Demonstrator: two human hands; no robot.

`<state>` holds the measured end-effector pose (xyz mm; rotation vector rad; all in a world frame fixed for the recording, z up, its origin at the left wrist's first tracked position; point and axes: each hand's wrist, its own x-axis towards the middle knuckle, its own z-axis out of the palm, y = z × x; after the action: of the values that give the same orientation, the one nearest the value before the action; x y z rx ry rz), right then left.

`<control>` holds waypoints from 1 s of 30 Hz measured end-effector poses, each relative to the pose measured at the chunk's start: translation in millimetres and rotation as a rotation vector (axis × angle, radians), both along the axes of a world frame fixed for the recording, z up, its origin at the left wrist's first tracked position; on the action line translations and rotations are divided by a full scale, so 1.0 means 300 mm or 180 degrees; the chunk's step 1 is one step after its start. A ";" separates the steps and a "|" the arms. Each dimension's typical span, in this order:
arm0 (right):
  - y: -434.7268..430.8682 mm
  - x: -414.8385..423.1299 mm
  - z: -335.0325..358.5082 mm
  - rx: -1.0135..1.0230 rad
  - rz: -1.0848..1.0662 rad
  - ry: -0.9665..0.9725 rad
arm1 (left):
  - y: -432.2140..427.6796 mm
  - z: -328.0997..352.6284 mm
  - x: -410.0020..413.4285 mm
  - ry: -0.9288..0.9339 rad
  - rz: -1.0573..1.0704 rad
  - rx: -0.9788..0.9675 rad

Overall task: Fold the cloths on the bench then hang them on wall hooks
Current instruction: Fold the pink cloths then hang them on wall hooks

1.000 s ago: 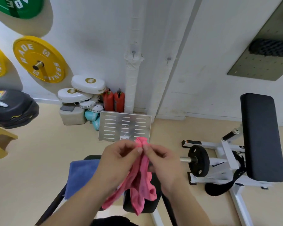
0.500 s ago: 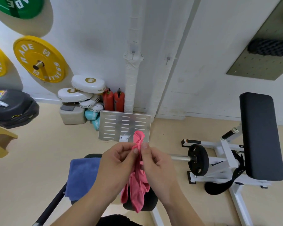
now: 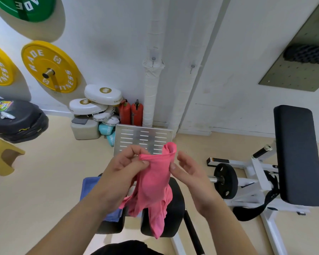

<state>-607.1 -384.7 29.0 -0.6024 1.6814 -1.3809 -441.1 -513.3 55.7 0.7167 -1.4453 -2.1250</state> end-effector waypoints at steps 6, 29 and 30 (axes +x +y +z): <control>0.008 -0.024 0.018 -0.0380 0.0187 -0.0482 | -0.069 -0.009 0.002 -0.0303 0.0371 -0.0443; 0.032 0.002 -0.131 -0.0243 0.0406 -0.0768 | -0.133 -0.266 -0.047 -0.0739 0.0621 0.0992; 0.029 0.005 -0.136 -0.0235 0.0385 -0.0753 | -0.129 -0.291 -0.042 -0.0866 0.0551 0.0985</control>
<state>-605.8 -375.9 -11.7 -0.5498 1.3898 -1.3741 -453.8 -551.9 -31.5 1.2416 -1.1388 -2.2004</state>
